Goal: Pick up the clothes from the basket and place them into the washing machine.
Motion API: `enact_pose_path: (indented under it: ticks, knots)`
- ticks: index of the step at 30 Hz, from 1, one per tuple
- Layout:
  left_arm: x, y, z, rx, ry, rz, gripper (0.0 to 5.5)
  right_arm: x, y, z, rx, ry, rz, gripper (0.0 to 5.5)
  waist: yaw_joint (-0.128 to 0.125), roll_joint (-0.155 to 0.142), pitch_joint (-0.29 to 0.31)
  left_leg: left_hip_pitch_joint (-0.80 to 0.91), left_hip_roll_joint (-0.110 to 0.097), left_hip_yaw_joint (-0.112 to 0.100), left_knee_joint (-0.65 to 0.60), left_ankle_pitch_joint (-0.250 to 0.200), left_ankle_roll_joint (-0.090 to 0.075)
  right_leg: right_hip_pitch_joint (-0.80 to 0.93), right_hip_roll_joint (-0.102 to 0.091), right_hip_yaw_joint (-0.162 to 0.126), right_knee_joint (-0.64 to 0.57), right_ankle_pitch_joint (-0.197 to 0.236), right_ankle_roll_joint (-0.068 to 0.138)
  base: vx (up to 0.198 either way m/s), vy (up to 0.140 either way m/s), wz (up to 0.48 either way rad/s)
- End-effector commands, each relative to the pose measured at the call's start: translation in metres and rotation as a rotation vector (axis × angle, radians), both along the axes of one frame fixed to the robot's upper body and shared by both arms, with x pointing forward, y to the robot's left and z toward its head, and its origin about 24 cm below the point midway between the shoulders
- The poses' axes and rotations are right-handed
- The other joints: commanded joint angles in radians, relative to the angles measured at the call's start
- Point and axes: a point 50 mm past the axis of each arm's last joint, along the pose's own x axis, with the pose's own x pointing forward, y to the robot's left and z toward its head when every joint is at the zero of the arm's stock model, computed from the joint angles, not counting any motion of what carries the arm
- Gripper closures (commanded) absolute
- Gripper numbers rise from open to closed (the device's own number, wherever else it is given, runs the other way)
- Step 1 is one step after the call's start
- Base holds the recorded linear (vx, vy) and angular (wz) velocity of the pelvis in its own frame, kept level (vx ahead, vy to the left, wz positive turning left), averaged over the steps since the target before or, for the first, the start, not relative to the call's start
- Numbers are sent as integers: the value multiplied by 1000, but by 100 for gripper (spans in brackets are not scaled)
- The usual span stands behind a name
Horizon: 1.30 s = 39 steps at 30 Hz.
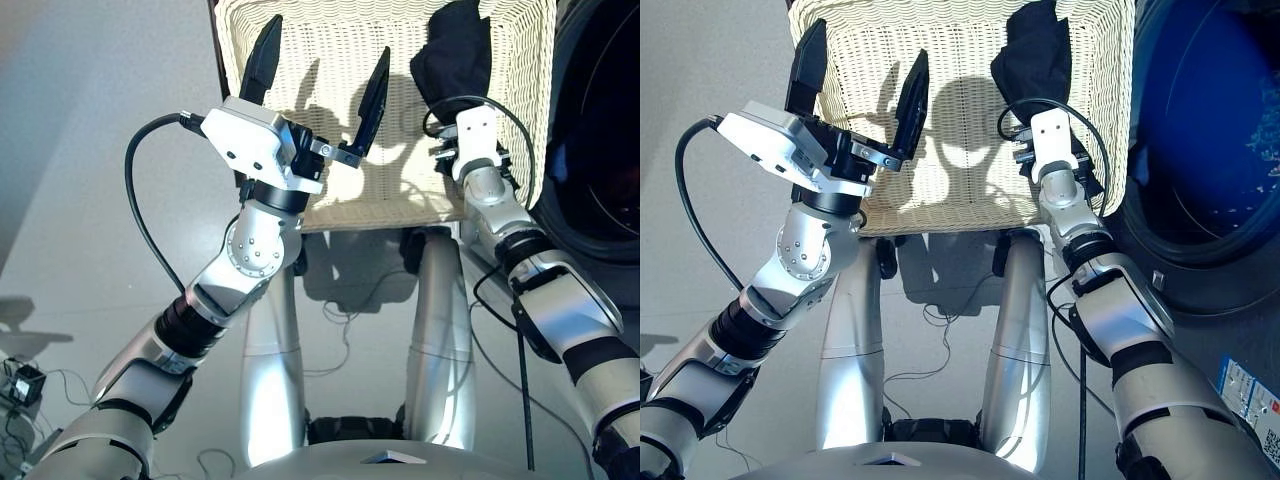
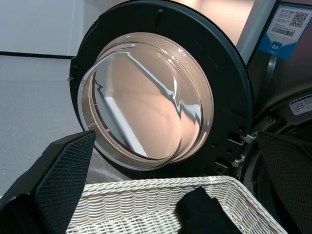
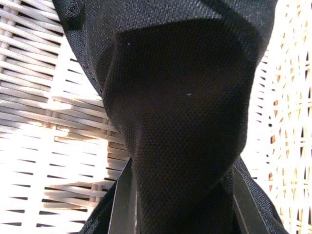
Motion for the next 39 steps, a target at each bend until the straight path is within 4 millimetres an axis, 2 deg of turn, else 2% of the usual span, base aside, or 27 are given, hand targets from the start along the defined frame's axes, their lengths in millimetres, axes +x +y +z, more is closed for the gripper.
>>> enact_pose_path:
  ticks: [1, 6, 10, 11, 12, 13, 15, 17, 18, 19, 22, 27, 31, 39]
  knots:
    - [-23, -1, 21, -74, -128, -97, 0, -3, -4, -20, 53, 84, -7, 550, 6, 51, -14, 30, -17, 52, 61, -100, 36, -11, -1, -63, -107, 88, 11, 0, 0, 0]
    - [-22, 3, 19, -81, -117, -79, 0, -5, -2, -8, 116, 6, 10, 550, 2, 40, -14, 38, -16, 53, 52, -100, 36, -2, 3, -64, -121, 92, 12, 0, 0, 0]
    - [-21, 11, 18, -84, -117, -37, 0, -13, -2, 21, 205, -178, 42, 550, -14, 25, -14, 37, -17, 52, 47, -97, 38, -1, 8, -62, -131, 96, 14, -20, 2, 0]
    - [-21, 13, 21, -84, -135, -21, 0, -17, -4, 35, 270, -263, 45, 550, -21, 20, -14, 16, -16, 57, 34, -67, 45, -20, 8, -65, -148, 125, 9, 0, 0, 0]
    - [-21, 13, 19, -86, -130, -13, 0, -23, -10, 34, 307, -291, 28, 550, -23, 17, -14, 44, -17, 51, 46, -103, 40, 5, 10, -62, -132, 90, 17, -66, 0, 2]
    - [-22, 15, 23, -90, -154, -3, 0, -29, -16, 48, 354, -383, 8, 550, -32, 12, -14, 21, -18, 55, 29, -69, 47, -17, 11, -64, -151, 121, 11, 0, 0, 0]
    - [-22, 17, 26, -102, -173, 26, 0, -44, -32, 62, 523, -550, -72, 550, -44, 5, -14, 26, -18, 56, 27, -75, 49, -12, 12, -65, -153, 117, 13, -39, -2, 11]
    - [-23, 19, 28, -111, -192, 36, 0, -54, -42, 68, 624, -645, -122, 550, -49, -1, -14, 31, -18, 55, 24, -78, 51, -9, 15, -66, -153, 112, 15, 42, 0, 15]
    - [-23, 20, 28, -118, -191, 38, 0, -59, -47, 69, 660, -685, -152, 550, -50, -5, -14, 52, -20, 49, 32, -105, 46, 10, 16, -63, -142, 86, 21, 0, 0, 0]
    - [-24, 21, 31, -118, -208, 44, 0, -63, -53, 75, 671, -729, -180, 550, -52, -9, -14, 33, -19, 52, 20, -76, 51, -5, 16, -67, -159, 113, 15, 0, 0, 0]
    - [-24, 22, 32, -131, -218, 59, 0, -75, -66, 87, 659, -846, -271, 550, -59, -20, -14, 46, -15, 46, 0, -71, 51, 14, 18, -71, -183, 119, 15, -25, -2, 16]
    - [-24, 22, 34, -150, -231, 69, 0, -83, -84, 88, 675, -907, -418, 550, -62, -30, -14, 94, -10, 41, -69, -58, 48, 65, 17, -74, -244, 132, 16, 0, 0, 0]
    - [-24, 21, 35, -166, -229, 68, 0, -87, -92, 85, 757, -945, -490, 550, -64, -34, -14, 140, -8, 40, -142, -39, 45, 114, 11, -80, -313, 149, 20, 0, 0, 0]
    - [-25, 20, 37, -182, -232, 51, 0, -85, -113, 78, 792, -914, -624, 550, -56, -26, -14, 218, -26, 41, -250, -3, 43, 195, 2, -82, -415, 189, 34, 6, 0, 3]
